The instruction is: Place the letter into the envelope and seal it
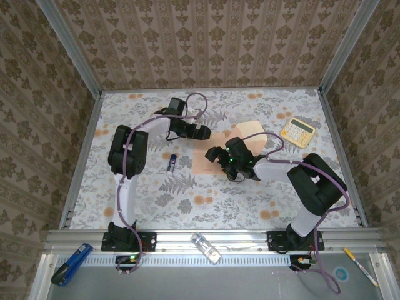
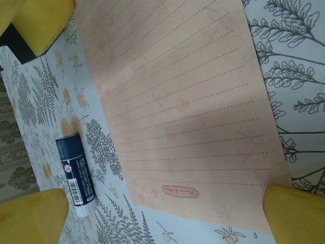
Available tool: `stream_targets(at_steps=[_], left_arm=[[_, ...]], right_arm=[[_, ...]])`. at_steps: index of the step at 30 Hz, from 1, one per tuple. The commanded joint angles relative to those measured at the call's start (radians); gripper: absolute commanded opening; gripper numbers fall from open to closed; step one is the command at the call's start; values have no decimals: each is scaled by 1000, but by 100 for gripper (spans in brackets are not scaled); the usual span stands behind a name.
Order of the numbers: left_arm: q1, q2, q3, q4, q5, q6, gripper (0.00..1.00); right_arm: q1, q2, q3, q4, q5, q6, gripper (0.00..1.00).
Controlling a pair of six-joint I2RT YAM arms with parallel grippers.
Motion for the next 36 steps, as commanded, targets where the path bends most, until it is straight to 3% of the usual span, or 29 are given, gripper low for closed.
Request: stream_targets(at_steps=[1, 4, 10, 18, 36], left_arm=[[-22, -46, -40, -100, 82, 13, 97], [-22, -73, -61, -110, 65, 24, 97], [0, -142, -118, -36, -117, -14, 97], [15, -117, -52, -62, -263, -9, 97], [-12, -3, 7, -58, -286, -12, 97]], right_arm=[[3, 21, -11, -17, 5, -10, 100], [3, 20, -12, -16, 5, -10, 100], [3, 16, -9, -27, 6, -20, 100], [3, 7, 1, -51, 2, -49, 100], [6, 1, 42, -106, -2, -113, 100]])
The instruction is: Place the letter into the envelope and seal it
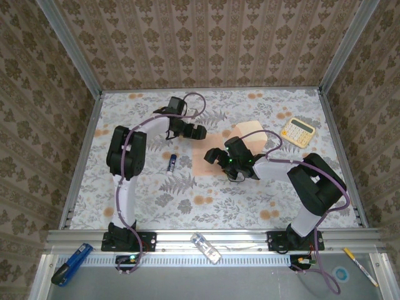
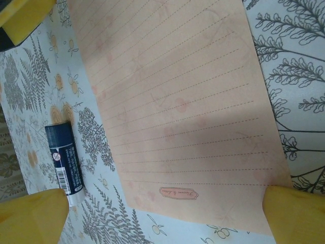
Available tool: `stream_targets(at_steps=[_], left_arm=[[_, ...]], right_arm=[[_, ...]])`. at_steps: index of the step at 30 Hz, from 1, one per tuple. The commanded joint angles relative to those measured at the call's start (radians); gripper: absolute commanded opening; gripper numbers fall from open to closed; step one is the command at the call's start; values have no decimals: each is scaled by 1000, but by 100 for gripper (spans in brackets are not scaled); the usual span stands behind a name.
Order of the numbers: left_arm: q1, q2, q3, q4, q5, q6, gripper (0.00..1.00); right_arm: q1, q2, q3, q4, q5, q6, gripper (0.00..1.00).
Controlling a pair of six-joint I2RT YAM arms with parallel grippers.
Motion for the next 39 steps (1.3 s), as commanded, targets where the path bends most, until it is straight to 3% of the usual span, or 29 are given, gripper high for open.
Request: stream_targets(at_steps=[1, 17, 36, 39], left_arm=[[-11, 22, 4, -25, -13, 1, 97], [-22, -22, -110, -33, 152, 31, 97], [-61, -59, -122, -72, 233, 17, 97], [-61, -65, -119, -82, 296, 17, 97]], right_arm=[[6, 3, 25, -56, 11, -31, 100], [11, 36, 85, -98, -3, -90, 100], [12, 62, 60, -92, 8, -105, 100], [11, 64, 58, -88, 8, -105, 100]])
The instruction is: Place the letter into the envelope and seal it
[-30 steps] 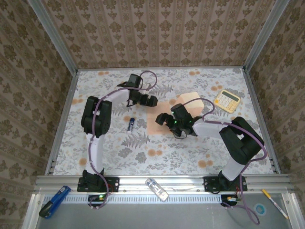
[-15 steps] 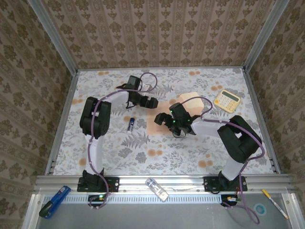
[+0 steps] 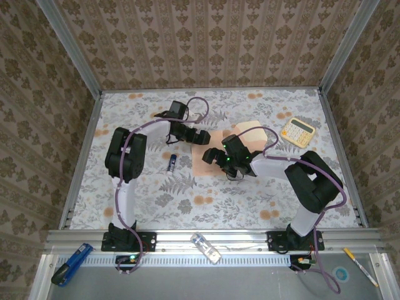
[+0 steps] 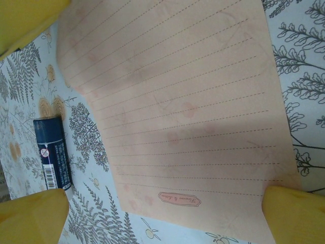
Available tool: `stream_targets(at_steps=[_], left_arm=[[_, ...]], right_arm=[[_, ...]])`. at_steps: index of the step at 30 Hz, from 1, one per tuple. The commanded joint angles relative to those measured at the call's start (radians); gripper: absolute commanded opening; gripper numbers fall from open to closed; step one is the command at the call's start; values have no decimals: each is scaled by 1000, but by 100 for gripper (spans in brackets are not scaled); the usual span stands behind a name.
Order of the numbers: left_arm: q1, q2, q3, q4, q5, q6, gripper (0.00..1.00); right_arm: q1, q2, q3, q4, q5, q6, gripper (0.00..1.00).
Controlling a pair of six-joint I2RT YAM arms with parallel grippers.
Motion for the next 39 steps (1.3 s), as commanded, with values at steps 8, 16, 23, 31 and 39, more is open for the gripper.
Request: stream_targets(at_steps=[8, 16, 23, 31, 39], left_arm=[[-19, -89, -56, -103, 246, -33, 97], [41, -179, -113, -35, 340, -99, 97], [77, -225, -138, 28, 374, -155, 97], [78, -206, -105, 40, 402, -177, 97], [78, -204, -143, 285, 489, -378, 96]], right_arm=[[5, 29, -5, -25, 9, -28, 100], [4, 33, -9, -25, 7, -35, 100], [4, 43, -5, -24, 3, -39, 100], [5, 45, -15, -18, 4, -36, 100], [4, 50, -33, -4, 6, -31, 100]])
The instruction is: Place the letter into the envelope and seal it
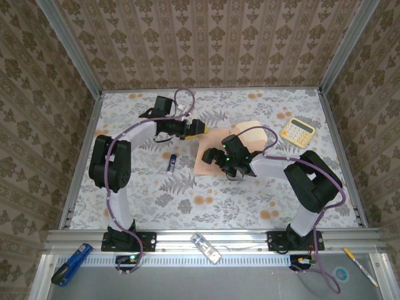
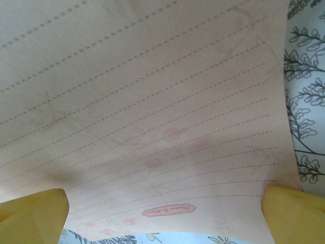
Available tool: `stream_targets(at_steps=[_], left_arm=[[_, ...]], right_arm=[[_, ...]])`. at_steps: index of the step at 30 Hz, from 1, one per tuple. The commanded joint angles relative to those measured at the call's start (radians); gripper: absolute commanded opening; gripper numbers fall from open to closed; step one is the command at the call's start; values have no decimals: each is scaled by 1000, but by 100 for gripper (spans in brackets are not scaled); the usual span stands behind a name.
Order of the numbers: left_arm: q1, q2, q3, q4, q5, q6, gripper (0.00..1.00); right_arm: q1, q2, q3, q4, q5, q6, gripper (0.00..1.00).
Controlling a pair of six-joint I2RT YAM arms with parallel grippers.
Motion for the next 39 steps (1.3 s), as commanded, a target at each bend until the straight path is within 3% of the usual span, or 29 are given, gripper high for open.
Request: stream_targets(at_steps=[1, 5, 7, 20, 39], left_arm=[[-1, -4, -26, 189, 85, -147, 96], [4, 3, -62, 424, 132, -328, 95], [5, 11, -61, 464, 143, -365, 95], [8, -24, -77, 289, 118, -224, 94], [9, -117, -202, 204, 112, -132, 94]], right_arm=[[4, 44, -32, -27, 9, -10, 100], [3, 41, -32, -25, 9, -10, 100], [3, 39, -35, -25, 10, -9, 100], [3, 44, -37, -23, 11, -11, 100], [0, 55, 5, -63, 17, -43, 100]])
